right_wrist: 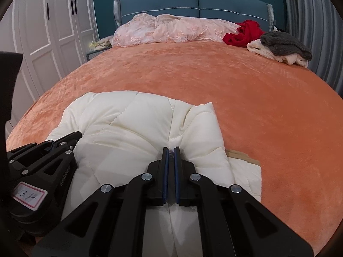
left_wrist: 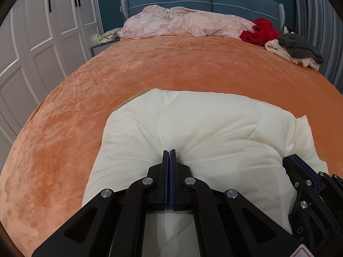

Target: Fold large clothes

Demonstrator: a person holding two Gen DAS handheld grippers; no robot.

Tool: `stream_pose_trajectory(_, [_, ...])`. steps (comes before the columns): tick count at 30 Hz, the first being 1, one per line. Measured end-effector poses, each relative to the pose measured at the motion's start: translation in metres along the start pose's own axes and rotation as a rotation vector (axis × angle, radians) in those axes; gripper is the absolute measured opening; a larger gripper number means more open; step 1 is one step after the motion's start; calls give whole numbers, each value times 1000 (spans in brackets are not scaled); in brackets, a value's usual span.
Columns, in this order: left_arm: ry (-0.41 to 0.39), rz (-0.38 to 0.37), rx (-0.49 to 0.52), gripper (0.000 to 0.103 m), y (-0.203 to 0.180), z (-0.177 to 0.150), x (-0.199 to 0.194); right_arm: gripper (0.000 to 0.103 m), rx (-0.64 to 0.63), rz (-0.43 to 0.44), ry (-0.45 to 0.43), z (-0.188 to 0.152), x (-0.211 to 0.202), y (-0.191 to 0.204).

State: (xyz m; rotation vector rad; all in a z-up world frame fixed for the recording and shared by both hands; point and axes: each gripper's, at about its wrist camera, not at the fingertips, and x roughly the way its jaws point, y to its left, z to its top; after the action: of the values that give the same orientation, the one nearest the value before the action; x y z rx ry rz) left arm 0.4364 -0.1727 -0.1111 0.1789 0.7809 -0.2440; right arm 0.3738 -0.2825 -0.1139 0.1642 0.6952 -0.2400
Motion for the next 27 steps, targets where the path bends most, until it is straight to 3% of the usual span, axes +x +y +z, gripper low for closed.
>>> stream_pose_trajectory(21, [-17, 19, 0, 0, -5, -6, 10, 2, 18, 21, -16, -4, 9, -4])
stream_pose_trajectory(25, [7, 11, -1, 0, 1, -2, 2, 3, 31, 47, 26, 5, 0, -9])
stream_pose_trajectory(27, [31, -22, -16, 6, 12, 0, -12, 6, 40, 67, 72, 12, -22, -12])
